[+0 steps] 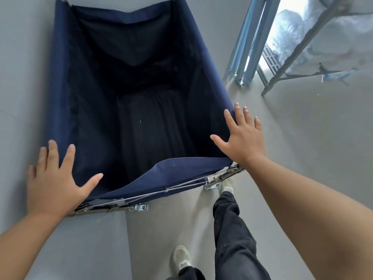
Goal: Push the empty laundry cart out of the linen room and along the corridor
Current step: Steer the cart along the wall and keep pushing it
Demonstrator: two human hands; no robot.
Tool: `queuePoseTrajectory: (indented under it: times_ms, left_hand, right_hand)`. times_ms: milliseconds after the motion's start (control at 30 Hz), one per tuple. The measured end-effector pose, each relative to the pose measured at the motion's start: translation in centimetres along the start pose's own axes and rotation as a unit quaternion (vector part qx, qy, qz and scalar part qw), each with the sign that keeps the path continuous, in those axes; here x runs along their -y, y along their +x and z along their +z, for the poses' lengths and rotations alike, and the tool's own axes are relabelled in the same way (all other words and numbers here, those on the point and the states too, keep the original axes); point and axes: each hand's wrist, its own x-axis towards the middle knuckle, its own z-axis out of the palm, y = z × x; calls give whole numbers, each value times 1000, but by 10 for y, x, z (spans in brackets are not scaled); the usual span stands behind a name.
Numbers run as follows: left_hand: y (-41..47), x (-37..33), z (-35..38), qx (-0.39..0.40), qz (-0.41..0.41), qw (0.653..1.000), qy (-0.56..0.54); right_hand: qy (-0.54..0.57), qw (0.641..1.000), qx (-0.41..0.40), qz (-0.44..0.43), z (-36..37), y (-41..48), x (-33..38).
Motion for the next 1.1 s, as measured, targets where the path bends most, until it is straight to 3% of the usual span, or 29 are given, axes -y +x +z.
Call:
queuePoseTrajectory:
  times_ms: [1100]
  left_hand:
    - [0, -11, -21, 74, 39, 995, -50]
  right_hand:
    - [22, 1000, 1, -18, 1, 1, -4]
